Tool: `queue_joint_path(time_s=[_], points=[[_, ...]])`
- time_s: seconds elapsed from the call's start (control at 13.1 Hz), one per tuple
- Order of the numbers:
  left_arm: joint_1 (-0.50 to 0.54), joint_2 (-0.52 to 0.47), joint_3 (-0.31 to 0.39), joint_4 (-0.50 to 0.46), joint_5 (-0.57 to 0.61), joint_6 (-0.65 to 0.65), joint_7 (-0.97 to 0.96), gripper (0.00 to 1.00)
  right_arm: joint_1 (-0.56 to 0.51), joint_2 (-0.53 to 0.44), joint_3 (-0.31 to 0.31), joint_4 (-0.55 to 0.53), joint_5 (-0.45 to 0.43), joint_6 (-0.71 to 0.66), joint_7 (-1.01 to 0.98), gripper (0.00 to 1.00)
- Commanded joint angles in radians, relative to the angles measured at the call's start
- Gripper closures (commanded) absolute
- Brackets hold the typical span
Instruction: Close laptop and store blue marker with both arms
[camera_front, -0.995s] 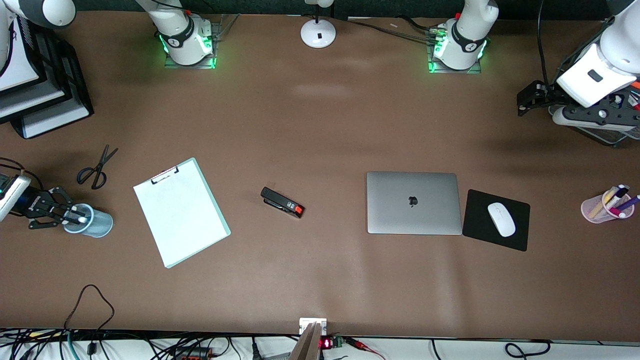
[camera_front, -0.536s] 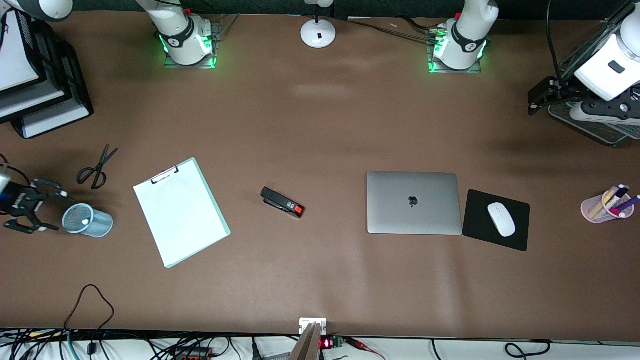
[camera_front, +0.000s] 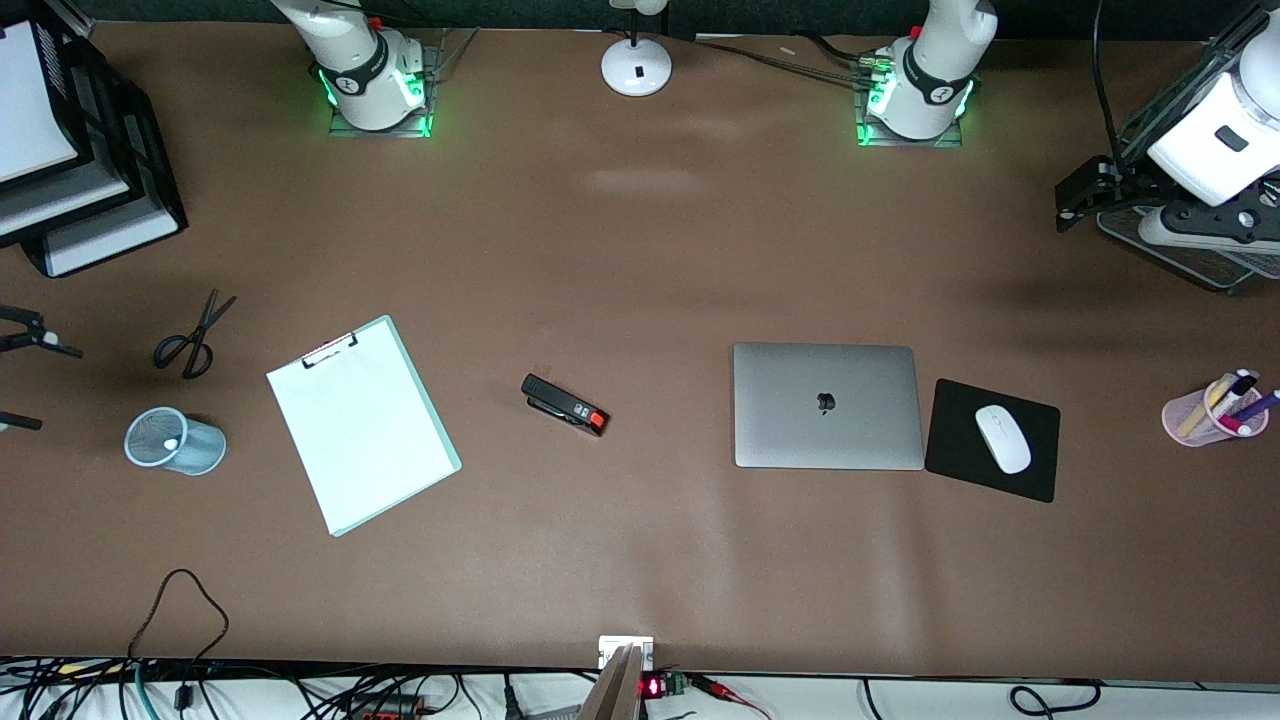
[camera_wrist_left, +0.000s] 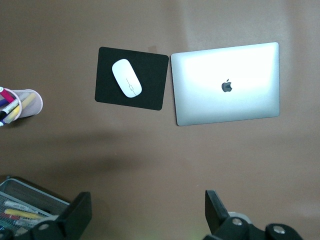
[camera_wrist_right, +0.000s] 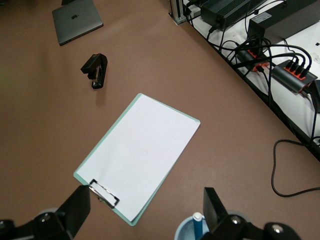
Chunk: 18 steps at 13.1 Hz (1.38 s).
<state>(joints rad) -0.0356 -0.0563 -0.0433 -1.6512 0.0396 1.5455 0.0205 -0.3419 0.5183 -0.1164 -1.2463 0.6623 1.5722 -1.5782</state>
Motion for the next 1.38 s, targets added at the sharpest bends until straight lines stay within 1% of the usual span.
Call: queue_joint_path(time_s=[0.0,0.15,0.31,0.69,0.92,1.07,1.15,1.22,1.3], points=[[0.000,0.015,0.000,0.033,-0.009,-0.024,-0.005,0.00,0.081,-0.067,0.000,0.010,-0.102,-0.021,0.148,0.00],[0.000,0.015,0.000,0.033,-0.009,-0.025,-0.005,0.00,0.159,-0.077,-0.005,0.013,-0.173,-0.005,0.249,0.00],[-0.001,0.015,0.000,0.033,-0.009,-0.025,-0.007,0.00,0.220,-0.077,0.001,0.050,-0.234,-0.003,0.390,0.00],[0.000,0.016,0.000,0.033,-0.009,-0.025,-0.007,0.00,0.366,-0.077,0.000,0.053,-0.320,-0.003,0.783,0.00],[-0.001,0.016,0.000,0.033,-0.009,-0.024,-0.007,0.00,0.463,-0.080,-0.003,0.047,-0.444,-0.004,1.077,0.00],[-0.001,0.018,0.000,0.033,-0.010,-0.022,-0.007,0.00,0.498,-0.098,-0.003,0.033,-0.515,-0.014,1.249,0.00],[-0.001,0.018,-0.001,0.033,-0.010,-0.022,-0.007,0.00,0.515,-0.118,-0.003,0.007,-0.561,-0.017,1.358,0.00],[-0.001,0.018,-0.001,0.033,-0.010,-0.022,-0.007,0.00,0.518,-0.141,-0.003,-0.013,-0.590,-0.024,1.458,0.00],[-0.001,0.018,-0.001,0.033,-0.010,-0.022,-0.007,0.00,0.518,-0.155,-0.003,-0.019,-0.604,-0.059,1.537,0.00]])
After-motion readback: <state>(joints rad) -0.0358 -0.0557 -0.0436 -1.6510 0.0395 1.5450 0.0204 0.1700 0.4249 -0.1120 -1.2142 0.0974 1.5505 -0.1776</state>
